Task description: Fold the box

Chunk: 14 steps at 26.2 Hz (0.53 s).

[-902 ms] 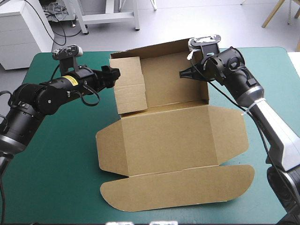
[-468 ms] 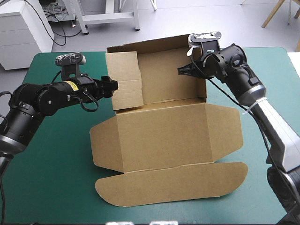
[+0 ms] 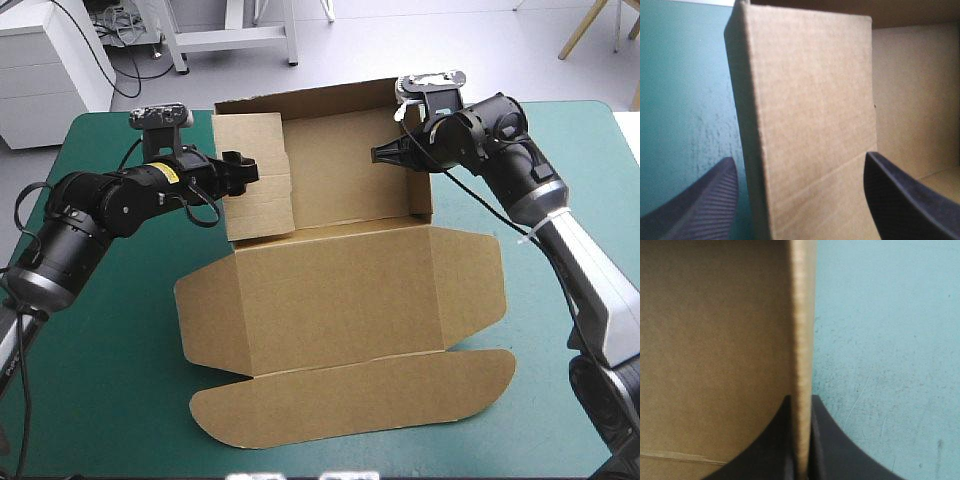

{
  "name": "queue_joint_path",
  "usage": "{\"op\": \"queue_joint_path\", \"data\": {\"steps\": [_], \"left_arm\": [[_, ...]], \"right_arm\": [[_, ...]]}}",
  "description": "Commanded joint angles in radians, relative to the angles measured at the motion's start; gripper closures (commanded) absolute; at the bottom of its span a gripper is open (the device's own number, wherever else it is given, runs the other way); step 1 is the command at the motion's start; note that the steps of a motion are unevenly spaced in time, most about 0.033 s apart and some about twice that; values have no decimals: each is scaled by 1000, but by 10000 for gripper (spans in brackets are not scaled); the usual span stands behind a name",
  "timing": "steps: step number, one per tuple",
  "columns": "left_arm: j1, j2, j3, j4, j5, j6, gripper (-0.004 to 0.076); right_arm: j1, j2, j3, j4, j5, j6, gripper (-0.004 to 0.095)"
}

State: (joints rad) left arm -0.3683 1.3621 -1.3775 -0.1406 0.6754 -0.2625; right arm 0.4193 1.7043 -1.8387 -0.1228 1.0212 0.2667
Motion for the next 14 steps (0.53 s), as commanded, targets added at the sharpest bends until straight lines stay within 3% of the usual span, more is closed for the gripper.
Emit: {"op": "queue_joint_path", "data": {"steps": [1,8,14], "left_arm": [[-4,2,-29,26,-92,9,231],[-4,68,-29,28,-103,9,231],[-4,73,-29,28,-178,9,231]], "right_arm": [[-3,-53,-38,4,-58,-4,926],[-3,-56,-38,11,-58,-29,926],[-3,-69,-38,11,-76,-56,926]]}}
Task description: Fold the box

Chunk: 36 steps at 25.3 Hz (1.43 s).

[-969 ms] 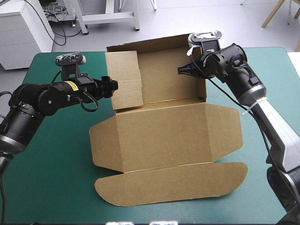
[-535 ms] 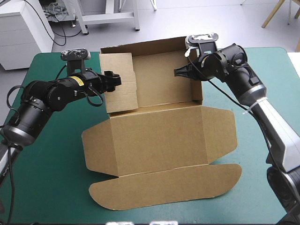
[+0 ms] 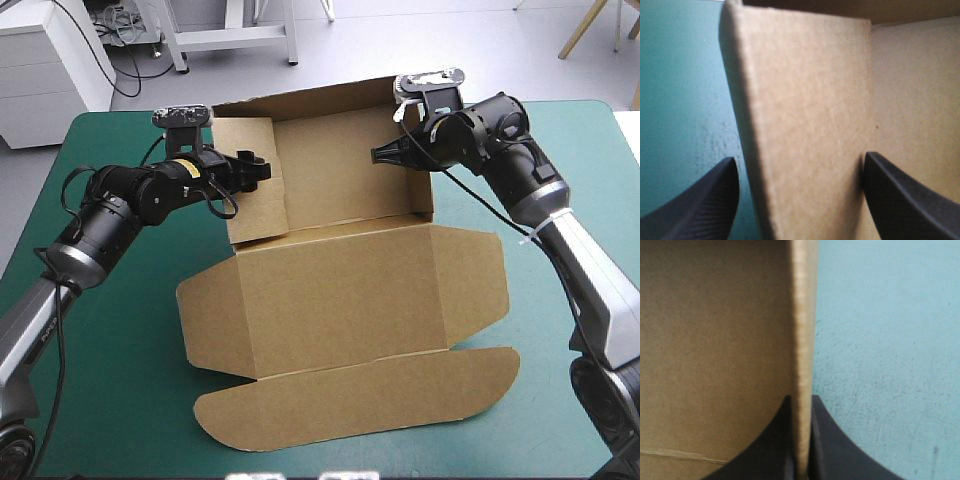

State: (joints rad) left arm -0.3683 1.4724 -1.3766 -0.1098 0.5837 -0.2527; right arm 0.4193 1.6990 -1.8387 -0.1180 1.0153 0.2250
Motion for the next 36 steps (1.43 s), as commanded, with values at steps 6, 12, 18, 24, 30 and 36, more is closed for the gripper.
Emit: {"op": "queue_joint_path", "data": {"steps": [6,12,18,24,30,36], "left_arm": [[-4,-32,-30,-22,-80,-18,307],[-4,-32,-30,-39,-74,-7,734],[-4,-8,-109,-13,42,85,734],[-4,139,-397,78,346,93,734],[-4,293,-556,76,587,93,734],[-4,389,-566,24,674,88,734]], "right_arm": [[-3,-68,-38,6,-90,-16,925],[-3,-68,-38,5,-91,-16,925],[-3,-57,-41,43,-26,-17,925],[-5,10,-140,86,168,-17,925],[-7,85,-151,175,189,-15,926],[-7,144,-146,194,189,-14,926]]}}
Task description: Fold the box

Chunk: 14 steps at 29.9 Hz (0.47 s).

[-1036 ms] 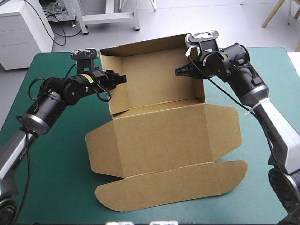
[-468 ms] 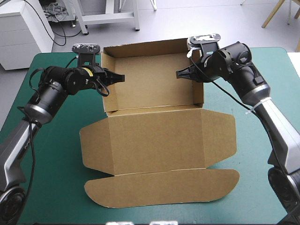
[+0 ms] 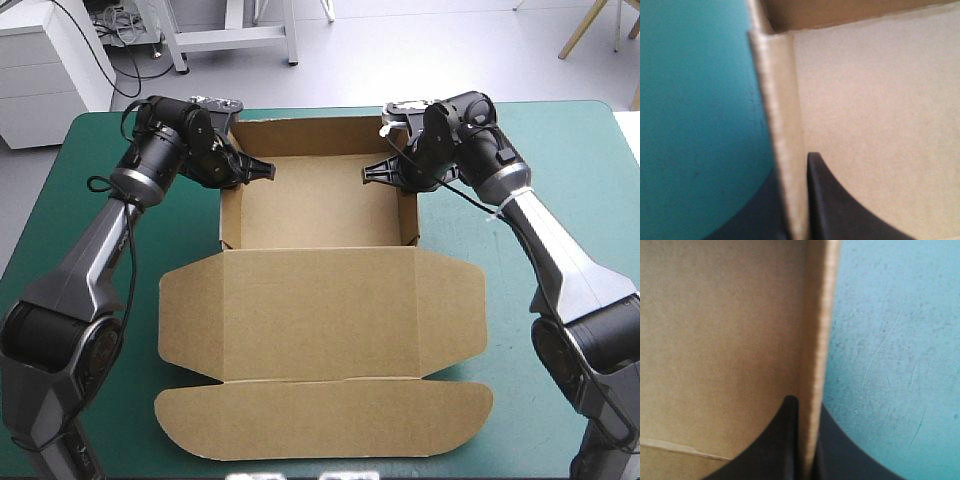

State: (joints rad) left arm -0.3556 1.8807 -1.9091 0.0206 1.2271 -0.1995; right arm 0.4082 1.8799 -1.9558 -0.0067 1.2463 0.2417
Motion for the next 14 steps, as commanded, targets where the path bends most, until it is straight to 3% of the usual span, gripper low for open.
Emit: {"op": "queue_joint_path", "data": {"steps": [1,14], "left_arm": [[-17,-7,-33,-113,38,35,734],[-17,68,-29,-144,67,0,734]], "right_arm": [[4,-29,-29,77,-42,-31,925],[-63,32,-29,44,-42,-25,925]]}}
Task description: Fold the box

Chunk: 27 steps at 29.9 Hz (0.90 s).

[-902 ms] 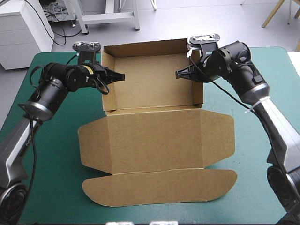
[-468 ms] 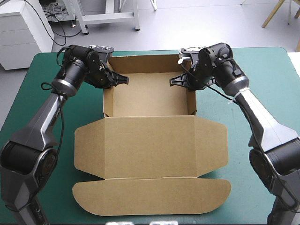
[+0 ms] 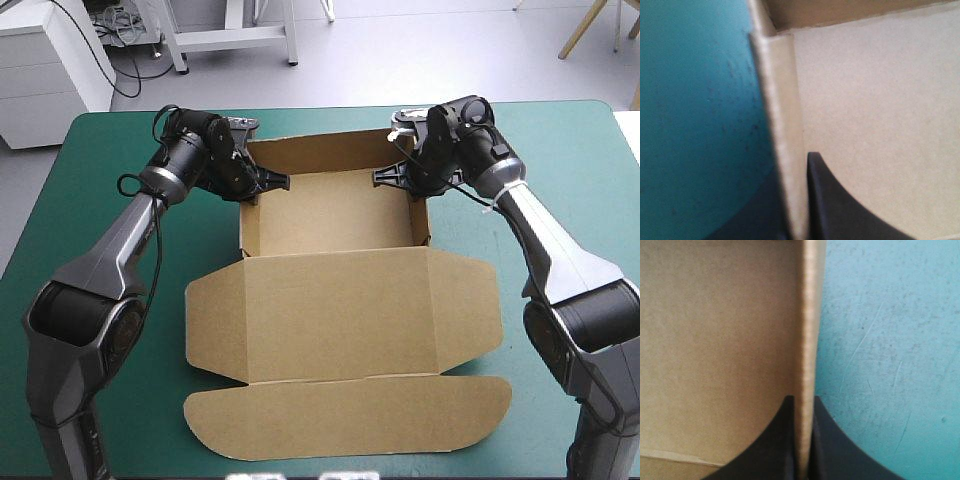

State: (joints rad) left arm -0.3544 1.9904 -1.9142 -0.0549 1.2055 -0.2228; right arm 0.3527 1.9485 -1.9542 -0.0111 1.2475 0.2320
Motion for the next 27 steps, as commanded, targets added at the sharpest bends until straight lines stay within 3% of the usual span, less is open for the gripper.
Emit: {"op": "queue_joint_path", "data": {"steps": [1,11,15,18,22,25,27], "left_arm": [[-18,-41,-24,-69,88,21,734],[-18,-1,-22,-60,65,21,730],[-19,13,-22,-82,62,60,626],[-19,17,-22,-75,62,74,454],[-19,17,-22,-75,65,62,155],[-19,19,-22,-73,67,32,73],[-19,19,-22,-73,55,32,73]], "right_arm": [[-7,-24,-30,46,-43,-17,925],[-7,51,-30,25,-43,-32,925],[-7,63,-30,23,-43,-62,894],[-7,63,-30,56,-43,-86,738],[-10,63,-30,117,-43,-109,301],[-10,63,-30,99,-43,-119,-11],[-10,63,-30,81,-43,-115,-32]]}}
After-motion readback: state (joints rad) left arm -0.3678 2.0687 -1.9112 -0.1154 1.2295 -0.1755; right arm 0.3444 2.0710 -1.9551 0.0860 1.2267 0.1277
